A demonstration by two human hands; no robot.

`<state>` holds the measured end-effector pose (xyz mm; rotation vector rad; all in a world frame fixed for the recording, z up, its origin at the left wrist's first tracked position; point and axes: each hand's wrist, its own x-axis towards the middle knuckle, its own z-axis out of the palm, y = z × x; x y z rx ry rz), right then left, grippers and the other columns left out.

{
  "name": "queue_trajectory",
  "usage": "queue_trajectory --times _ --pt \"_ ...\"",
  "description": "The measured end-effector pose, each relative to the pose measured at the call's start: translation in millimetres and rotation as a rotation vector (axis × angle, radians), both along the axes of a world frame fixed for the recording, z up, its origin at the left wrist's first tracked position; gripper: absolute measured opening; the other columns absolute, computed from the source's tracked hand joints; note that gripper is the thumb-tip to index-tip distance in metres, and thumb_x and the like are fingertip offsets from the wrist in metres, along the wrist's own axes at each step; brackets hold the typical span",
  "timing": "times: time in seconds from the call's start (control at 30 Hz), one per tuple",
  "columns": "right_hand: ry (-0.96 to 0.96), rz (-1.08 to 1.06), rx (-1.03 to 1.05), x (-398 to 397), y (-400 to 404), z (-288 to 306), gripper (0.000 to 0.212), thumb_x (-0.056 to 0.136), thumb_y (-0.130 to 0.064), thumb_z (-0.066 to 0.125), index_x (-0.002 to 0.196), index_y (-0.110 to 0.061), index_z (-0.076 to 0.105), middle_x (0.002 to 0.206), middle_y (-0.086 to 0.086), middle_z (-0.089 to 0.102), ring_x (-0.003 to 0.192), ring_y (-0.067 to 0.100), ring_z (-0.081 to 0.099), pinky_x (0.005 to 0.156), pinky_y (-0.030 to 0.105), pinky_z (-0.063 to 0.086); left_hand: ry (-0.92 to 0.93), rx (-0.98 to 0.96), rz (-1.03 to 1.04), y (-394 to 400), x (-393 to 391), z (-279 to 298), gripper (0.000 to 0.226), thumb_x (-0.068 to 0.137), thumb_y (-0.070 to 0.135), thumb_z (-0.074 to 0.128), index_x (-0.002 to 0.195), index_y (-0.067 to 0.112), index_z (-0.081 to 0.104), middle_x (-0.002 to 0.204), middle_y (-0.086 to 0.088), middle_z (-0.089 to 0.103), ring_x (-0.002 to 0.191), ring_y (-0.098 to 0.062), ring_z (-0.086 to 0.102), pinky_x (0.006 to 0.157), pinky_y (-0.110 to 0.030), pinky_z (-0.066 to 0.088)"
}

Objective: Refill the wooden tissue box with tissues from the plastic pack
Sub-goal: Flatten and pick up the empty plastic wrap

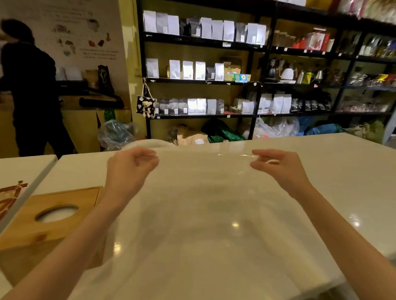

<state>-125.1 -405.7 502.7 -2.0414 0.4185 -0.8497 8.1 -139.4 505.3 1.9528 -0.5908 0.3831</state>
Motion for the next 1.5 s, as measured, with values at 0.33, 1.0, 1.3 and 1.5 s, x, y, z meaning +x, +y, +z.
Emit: queue_trajectory --times 0.33,1.0,1.3,1.5 --pt "0.335 0.095 -0.497 -3 8 74 0.013 0.077 -0.016 0.070 0.087 -0.023 0.064 0.103 -0.001 0.064 0.101 0.015 0.058 0.079 0.023 0.039 -0.198 0.069 -0.260 27 5 65 0.014 0.075 0.025 0.066 0.075 0.038 0.062 0.087 0.025 0.060 0.081 0.008 0.061 0.076 -0.016 0.044" --pt "0.058 0.599 0.411 34 53 82 0.008 0.080 -0.014 0.059 0.084 -0.012 0.066 0.062 -0.006 0.069 0.056 0.007 0.062 0.043 0.017 0.046 1.035 -0.533 -1.038 35 32 20 0.106 0.061 0.085 0.029 0.122 0.002 0.056 0.130 -0.025 0.054 0.120 -0.038 0.053 0.095 -0.042 0.049" --pt "0.223 0.593 0.647 50 58 26 0.023 0.091 -0.019 0.052 0.110 -0.014 0.064 0.081 0.000 0.076 0.071 0.009 0.072 0.049 0.018 0.052 0.849 -0.252 -0.777 33 29 11 0.049 0.075 0.014 0.061 0.123 0.008 0.053 0.101 -0.014 0.073 0.091 -0.025 0.071 0.060 -0.026 0.057" --pt "0.334 0.721 0.544 46 50 18 0.027 0.093 -0.017 0.047 0.115 -0.017 0.062 0.085 0.011 0.074 0.073 0.022 0.071 0.053 0.026 0.056 0.860 -0.259 -0.740 41 33 4 0.035 0.091 -0.002 0.039 0.117 0.013 0.057 0.086 -0.014 0.076 0.071 -0.022 0.074 0.050 -0.025 0.058"
